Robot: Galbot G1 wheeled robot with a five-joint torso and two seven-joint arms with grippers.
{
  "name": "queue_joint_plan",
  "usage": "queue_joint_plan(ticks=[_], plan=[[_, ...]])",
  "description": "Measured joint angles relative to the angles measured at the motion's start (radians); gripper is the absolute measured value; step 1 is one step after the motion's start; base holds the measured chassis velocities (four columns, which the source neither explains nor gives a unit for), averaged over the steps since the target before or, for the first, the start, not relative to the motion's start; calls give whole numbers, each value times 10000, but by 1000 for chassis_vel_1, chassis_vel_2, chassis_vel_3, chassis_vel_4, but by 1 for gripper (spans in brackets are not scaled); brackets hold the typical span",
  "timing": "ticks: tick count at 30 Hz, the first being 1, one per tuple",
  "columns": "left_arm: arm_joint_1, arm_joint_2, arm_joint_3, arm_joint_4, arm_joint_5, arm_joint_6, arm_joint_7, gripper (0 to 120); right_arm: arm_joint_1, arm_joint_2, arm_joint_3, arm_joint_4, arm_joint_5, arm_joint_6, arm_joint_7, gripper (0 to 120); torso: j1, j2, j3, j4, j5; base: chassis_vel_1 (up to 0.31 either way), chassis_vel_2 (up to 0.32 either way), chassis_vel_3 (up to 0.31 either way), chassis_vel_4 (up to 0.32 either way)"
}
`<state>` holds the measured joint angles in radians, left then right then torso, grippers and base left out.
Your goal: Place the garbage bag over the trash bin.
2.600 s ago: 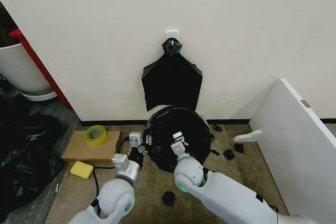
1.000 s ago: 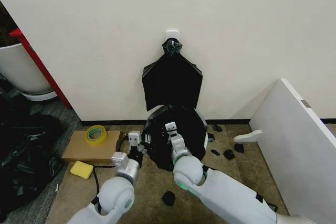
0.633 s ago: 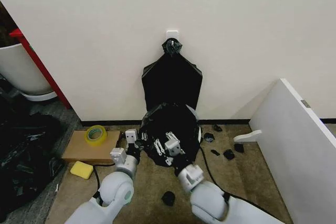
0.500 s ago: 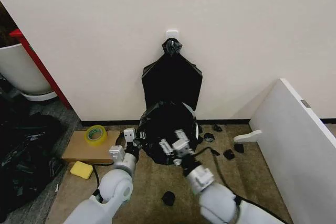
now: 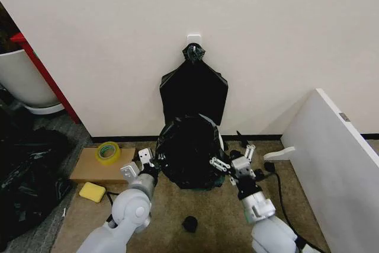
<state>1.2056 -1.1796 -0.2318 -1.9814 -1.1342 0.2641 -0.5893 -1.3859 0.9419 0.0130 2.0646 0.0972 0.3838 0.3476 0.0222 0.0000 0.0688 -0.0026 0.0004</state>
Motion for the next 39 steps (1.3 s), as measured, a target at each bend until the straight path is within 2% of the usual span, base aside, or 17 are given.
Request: queue_joint_plan(ticks=[3,4,6,9,13,16,19,23,24,28,29,30,31,33,37,39], plan=[[4,-9,-218,36,-263,76,-112,0,-66,-3,87,-104,172,388,-446,100,0,0,0,1,0,0,0,0,0],[13,-11,-575,109,-709,209,-284,0,-146,-30,267,-407,372,1101,-1274,100,0,0,1,4,-2,0,0,0,0],[11,-7,-886,167,-1110,312,-376,0,-122,-49,403,-825,388,1514,-1756,100,0,0,1,3,-2,0,0,0,0],[14,58,-1260,168,-1597,522,-502,0,70,-45,503,-1617,311,1620,-1927,100,1,0,1,2,-1,0,0,0,0],[68,121,-1350,124,-1683,575,-515,0,242,-18,502,-2125,449,1698,-2177,97,1,0,2,2,-2,0,0,0,0],[162,190,-1394,-1,-1736,600,-515,0,483,38,460,-2838,1306,2099,-3348,83,1,0,2,2,-1,0,0,0,0],[196,207,-1394,-58,-1736,603,-515,0,574,70,458,-3033,1615,2244,-3869,78,0,0,1,1,-2,0,0,0,0],[254,247,-1380,-221,-1734,602,-508,0,795,166,514,-3453,1909,2347,-4738,58,1,0,1,2,-2,0,0,0,0],[254,247,-1380,-221,-1734,602,-508,0,795,166,514,-3453,1909,2347,-4738,58,1,0,1,2,-2,0,0,0,0],[255,264,-1336,-266,-1714,597,-498,0,868,212,512,-3577,2376,2425,-5658,41,1,0,1,1,-2,0,0,0,0],[252,264,-1328,-266,-1712,597,-496,0,880,226,506,-3585,2388,2425,-5695,41,1,0,1,1,-2,0,0,0,0],[249,264,-1315,-266,-1708,596,-495,0,894,241,499,-3595,2393,2425,-5719,38,1,0,1,1,-2,0,0,0,0],[243,261,-1291,-267,-1701,595,-493,0,921,277,487,-3614,2395,2416,-5745,30,1,0,1,1,-1,0,0,0,0],[237,254,-1248,-268,-1688,594,-491,0,950,318,480,-3632,2394,2396,-5751,26,1,0,1,2,-1,0,0,0,0],[226,185,-1066,-309,-1629,593,-473,0,1081,473,462,-3698,2382,2239,-5621,11,1,0,1,0,-2,0,0,0,0],[229,178,-1046,-317,-1619,593,-471,0,1116,487,461,-3726,2372,2214,-5588,10,1,0,1,1,-1,0,0,0,0]])
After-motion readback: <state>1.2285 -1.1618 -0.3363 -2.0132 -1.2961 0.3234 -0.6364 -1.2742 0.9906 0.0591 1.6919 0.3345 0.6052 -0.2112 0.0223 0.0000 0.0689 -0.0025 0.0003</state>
